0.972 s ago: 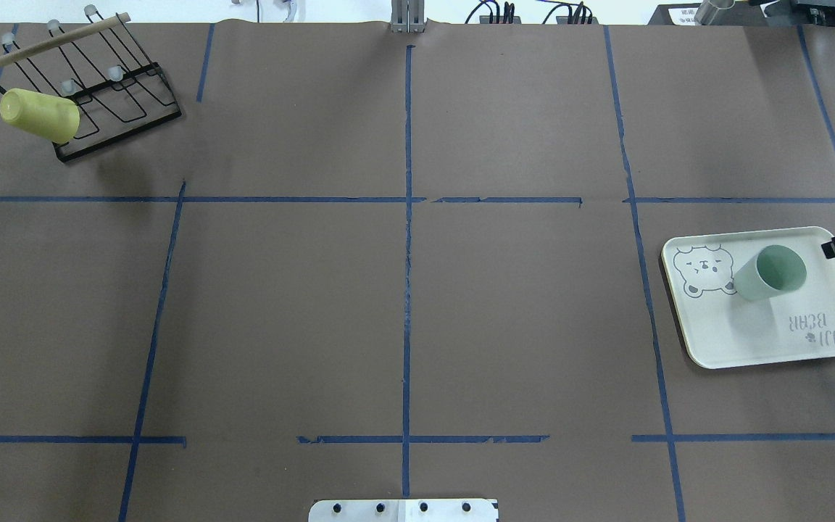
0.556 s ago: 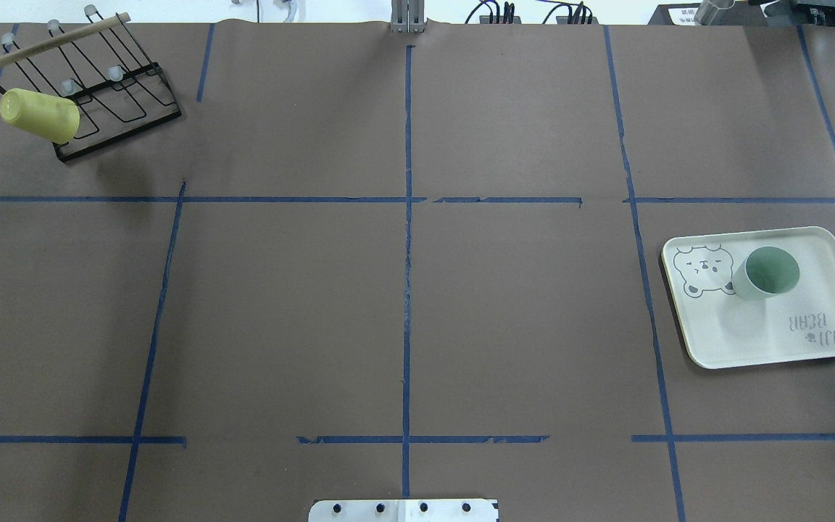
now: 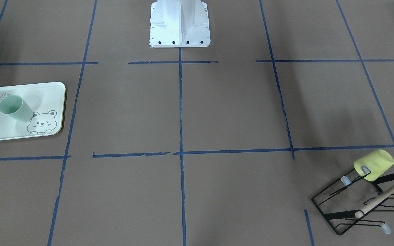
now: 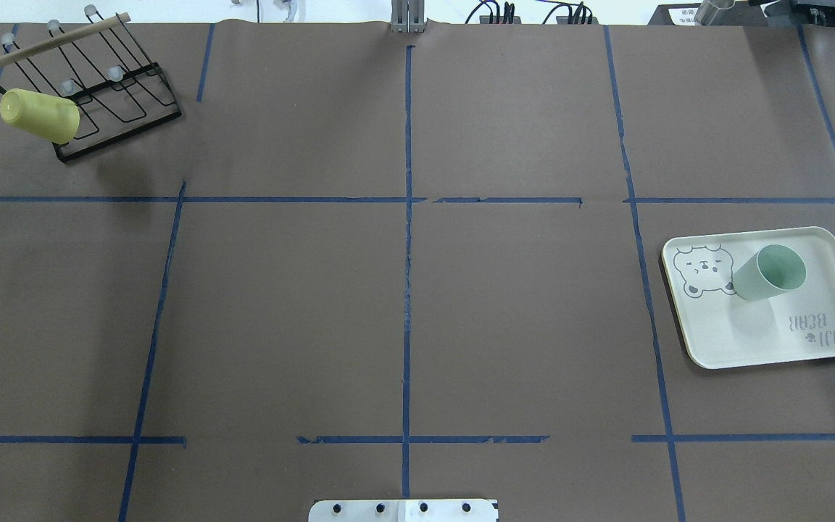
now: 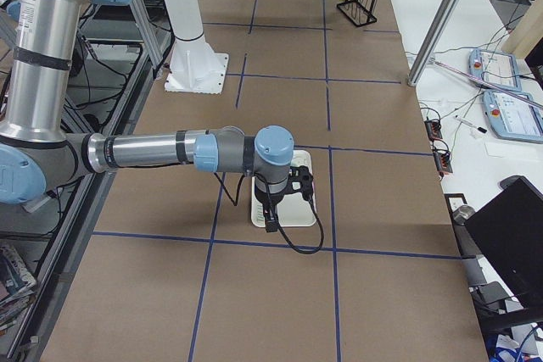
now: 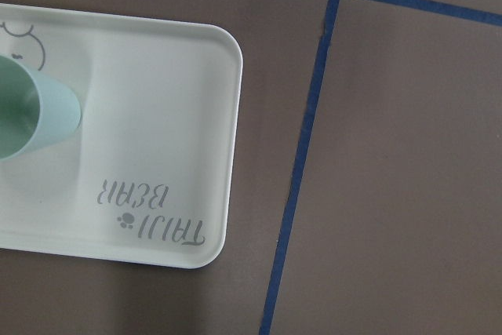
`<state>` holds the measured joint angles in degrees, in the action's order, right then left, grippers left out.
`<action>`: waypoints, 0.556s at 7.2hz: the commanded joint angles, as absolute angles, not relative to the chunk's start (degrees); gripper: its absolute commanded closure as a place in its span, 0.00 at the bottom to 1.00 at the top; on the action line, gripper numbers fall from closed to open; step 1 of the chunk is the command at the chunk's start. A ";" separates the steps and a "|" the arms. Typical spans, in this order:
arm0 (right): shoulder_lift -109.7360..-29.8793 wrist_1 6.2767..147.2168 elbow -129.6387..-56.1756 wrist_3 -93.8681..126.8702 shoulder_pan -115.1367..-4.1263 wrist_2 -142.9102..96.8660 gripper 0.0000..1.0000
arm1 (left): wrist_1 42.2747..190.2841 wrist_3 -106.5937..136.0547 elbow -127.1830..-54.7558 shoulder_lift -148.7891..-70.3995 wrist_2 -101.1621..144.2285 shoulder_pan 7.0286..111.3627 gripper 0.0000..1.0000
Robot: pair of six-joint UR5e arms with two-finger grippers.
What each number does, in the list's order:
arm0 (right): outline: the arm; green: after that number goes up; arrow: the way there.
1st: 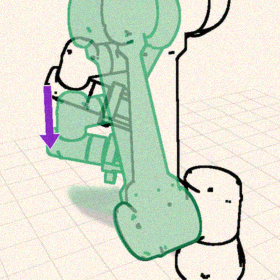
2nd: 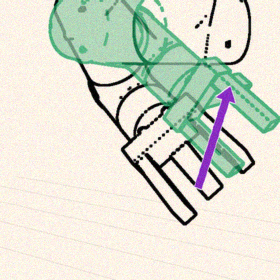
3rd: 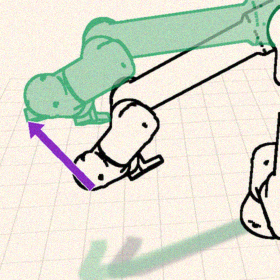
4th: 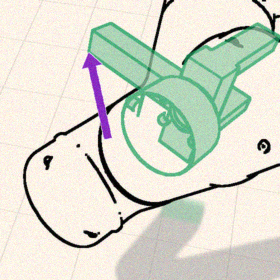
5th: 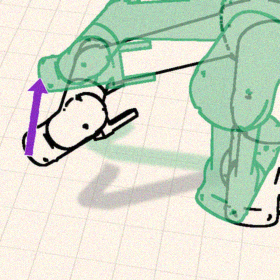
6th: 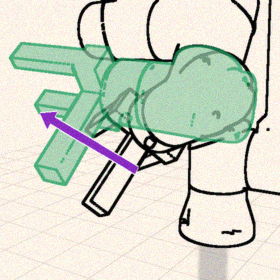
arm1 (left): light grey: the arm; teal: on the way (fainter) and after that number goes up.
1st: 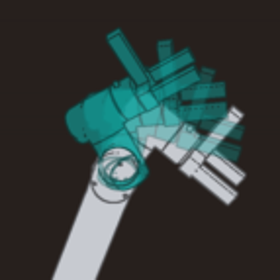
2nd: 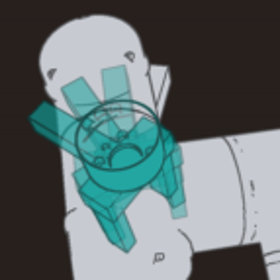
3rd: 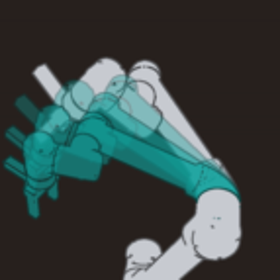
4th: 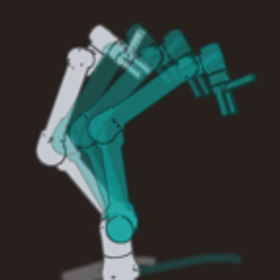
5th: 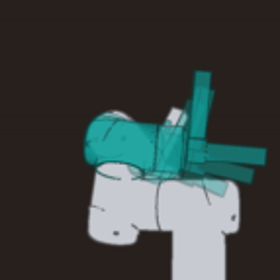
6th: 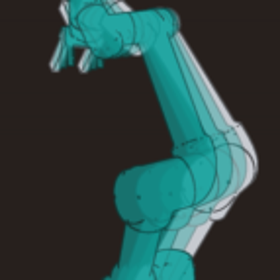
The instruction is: Left arm grabs green cup and hands to right arm on tray
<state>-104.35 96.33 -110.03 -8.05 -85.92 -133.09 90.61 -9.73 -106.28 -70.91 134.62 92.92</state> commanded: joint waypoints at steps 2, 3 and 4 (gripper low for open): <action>-104.50 96.33 -109.86 -8.09 -85.96 -133.59 0.00 | 90.96 -9.75 -106.78 -70.58 134.56 92.90 0.00; -104.50 96.33 -109.86 -8.09 -85.96 -133.59 0.00 | 91.05 -9.76 -107.05 -70.84 134.56 92.73 0.00; -104.50 96.24 -109.95 -8.35 -85.96 -133.59 0.00 | 90.71 -9.67 -107.22 -70.84 134.56 92.72 0.00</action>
